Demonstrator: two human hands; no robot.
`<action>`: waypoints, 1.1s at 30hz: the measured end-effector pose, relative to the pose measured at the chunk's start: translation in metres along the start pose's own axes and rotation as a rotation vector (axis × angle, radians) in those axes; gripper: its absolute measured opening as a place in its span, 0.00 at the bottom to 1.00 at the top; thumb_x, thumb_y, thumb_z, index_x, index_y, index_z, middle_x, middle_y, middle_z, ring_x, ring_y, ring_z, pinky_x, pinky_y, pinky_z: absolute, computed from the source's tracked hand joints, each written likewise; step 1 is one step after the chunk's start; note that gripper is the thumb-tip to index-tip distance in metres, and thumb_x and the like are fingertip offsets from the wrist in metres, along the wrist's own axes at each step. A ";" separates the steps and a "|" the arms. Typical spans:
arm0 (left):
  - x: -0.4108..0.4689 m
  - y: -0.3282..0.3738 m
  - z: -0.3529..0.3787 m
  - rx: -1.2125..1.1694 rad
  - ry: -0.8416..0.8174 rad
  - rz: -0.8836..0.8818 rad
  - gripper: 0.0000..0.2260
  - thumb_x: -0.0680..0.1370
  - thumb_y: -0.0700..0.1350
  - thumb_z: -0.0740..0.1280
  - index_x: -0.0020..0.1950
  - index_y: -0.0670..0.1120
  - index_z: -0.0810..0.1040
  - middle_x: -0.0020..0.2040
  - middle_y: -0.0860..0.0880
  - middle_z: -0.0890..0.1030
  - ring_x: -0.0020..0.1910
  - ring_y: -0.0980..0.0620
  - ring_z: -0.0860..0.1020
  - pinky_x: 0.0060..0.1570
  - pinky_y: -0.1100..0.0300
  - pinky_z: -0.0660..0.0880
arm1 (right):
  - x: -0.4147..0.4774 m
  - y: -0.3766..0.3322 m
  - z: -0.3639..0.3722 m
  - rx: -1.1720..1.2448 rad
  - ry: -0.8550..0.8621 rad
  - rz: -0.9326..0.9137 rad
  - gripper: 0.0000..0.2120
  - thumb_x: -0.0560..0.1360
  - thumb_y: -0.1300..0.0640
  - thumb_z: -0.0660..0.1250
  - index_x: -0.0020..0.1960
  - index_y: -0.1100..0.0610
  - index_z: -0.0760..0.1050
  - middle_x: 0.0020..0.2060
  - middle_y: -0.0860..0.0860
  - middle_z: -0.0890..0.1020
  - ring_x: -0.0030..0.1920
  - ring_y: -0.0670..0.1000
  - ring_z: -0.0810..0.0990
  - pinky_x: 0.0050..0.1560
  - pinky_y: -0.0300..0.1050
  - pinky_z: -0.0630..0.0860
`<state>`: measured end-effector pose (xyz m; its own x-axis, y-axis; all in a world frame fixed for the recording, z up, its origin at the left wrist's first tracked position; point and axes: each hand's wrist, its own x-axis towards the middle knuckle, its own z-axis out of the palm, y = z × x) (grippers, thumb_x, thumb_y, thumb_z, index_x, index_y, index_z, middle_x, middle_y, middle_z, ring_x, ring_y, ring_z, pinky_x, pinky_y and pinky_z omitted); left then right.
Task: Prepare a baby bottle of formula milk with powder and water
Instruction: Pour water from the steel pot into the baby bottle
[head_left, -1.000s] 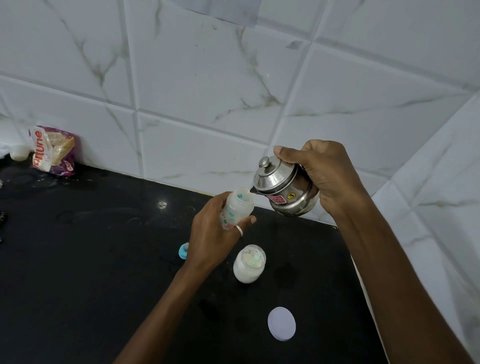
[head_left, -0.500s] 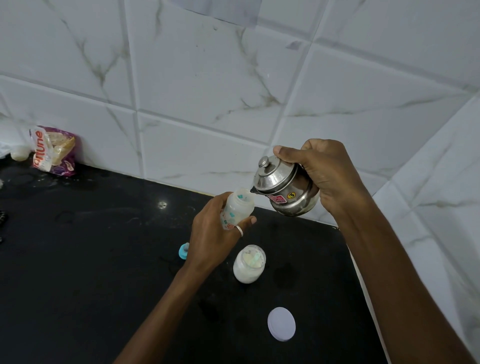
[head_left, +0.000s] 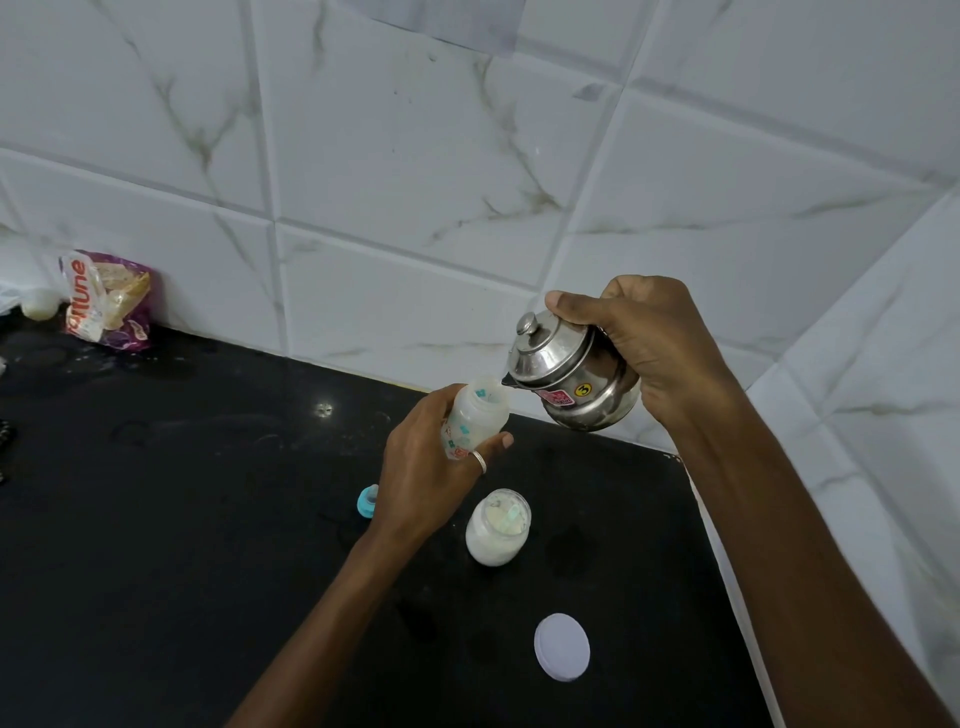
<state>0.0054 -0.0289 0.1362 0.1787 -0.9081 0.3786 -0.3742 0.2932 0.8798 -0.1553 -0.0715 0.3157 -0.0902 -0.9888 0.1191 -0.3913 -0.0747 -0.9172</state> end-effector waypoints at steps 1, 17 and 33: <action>0.000 0.000 0.000 -0.004 0.000 0.000 0.29 0.72 0.54 0.79 0.69 0.48 0.76 0.62 0.51 0.81 0.60 0.52 0.81 0.58 0.51 0.82 | 0.000 0.000 0.000 -0.002 0.000 0.000 0.22 0.69 0.51 0.81 0.32 0.54 0.67 0.19 0.42 0.71 0.20 0.41 0.71 0.22 0.31 0.66; -0.001 -0.001 -0.001 -0.014 -0.011 0.005 0.30 0.71 0.58 0.76 0.69 0.48 0.75 0.63 0.51 0.81 0.61 0.51 0.81 0.58 0.50 0.82 | 0.000 -0.002 0.003 -0.019 -0.008 -0.008 0.23 0.68 0.51 0.81 0.30 0.54 0.67 0.19 0.42 0.71 0.20 0.41 0.70 0.22 0.30 0.66; -0.001 -0.002 0.001 -0.012 0.000 -0.009 0.29 0.72 0.55 0.78 0.69 0.48 0.75 0.63 0.51 0.81 0.60 0.51 0.81 0.58 0.51 0.82 | 0.002 -0.003 0.004 -0.030 -0.019 -0.015 0.22 0.68 0.52 0.82 0.31 0.55 0.68 0.19 0.42 0.71 0.20 0.41 0.70 0.22 0.30 0.66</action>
<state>0.0052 -0.0287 0.1341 0.1820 -0.9108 0.3705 -0.3619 0.2883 0.8865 -0.1510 -0.0739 0.3171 -0.0669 -0.9898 0.1257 -0.4196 -0.0864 -0.9036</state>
